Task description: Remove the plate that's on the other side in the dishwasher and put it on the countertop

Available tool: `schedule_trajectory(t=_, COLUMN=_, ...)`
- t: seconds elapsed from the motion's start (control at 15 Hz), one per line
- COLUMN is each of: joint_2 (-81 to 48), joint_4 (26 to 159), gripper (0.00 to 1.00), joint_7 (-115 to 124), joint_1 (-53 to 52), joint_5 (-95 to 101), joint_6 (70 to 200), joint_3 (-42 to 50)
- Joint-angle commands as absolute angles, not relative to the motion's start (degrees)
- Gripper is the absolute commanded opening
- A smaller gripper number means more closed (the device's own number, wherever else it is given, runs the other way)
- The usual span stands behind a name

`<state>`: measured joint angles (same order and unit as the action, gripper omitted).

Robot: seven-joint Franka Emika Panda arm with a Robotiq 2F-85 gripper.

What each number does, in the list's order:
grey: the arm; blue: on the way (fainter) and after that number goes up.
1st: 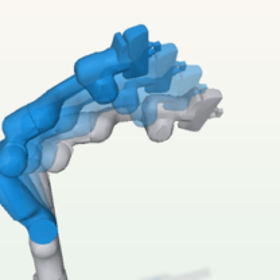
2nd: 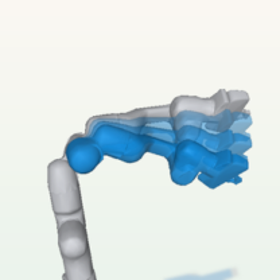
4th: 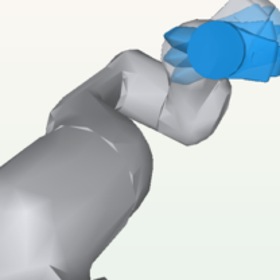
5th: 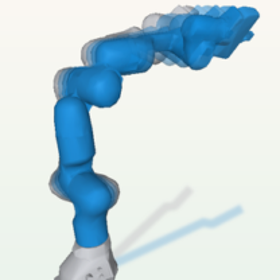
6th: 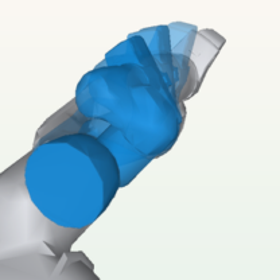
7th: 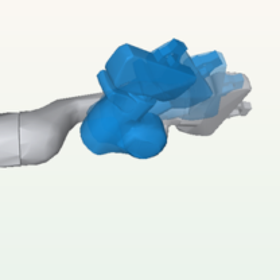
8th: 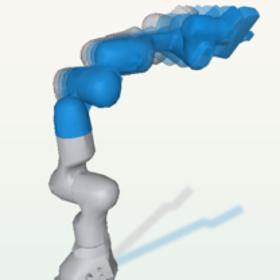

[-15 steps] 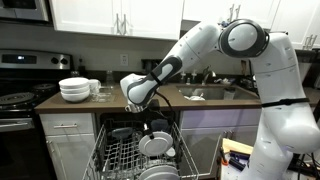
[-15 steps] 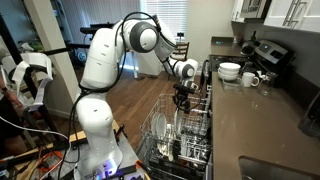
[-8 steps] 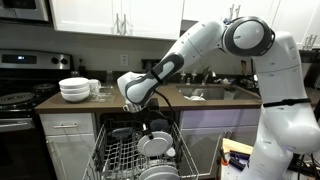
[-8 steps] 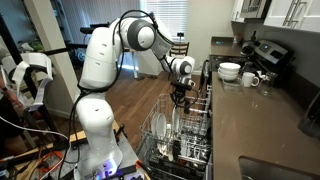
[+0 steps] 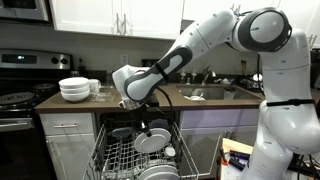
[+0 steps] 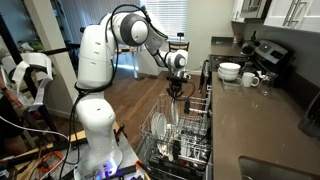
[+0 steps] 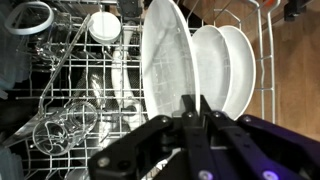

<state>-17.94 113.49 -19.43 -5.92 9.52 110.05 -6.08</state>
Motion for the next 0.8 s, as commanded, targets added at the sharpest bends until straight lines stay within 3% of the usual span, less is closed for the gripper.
schedule_trajectory(t=0.0, joint_2=-10.9, joint_4=118.9, gripper=0.02, joint_7=-18.8, joint_1=-6.6, joint_5=12.1, joint_6=111.1, joint_3=-6.9)
schedule_trajectory(t=0.73, joint_2=0.8, joint_4=123.5, gripper=0.02, joint_7=-18.9, joint_1=-8.7, joint_5=14.3, joint_6=108.7, joint_3=-9.3)
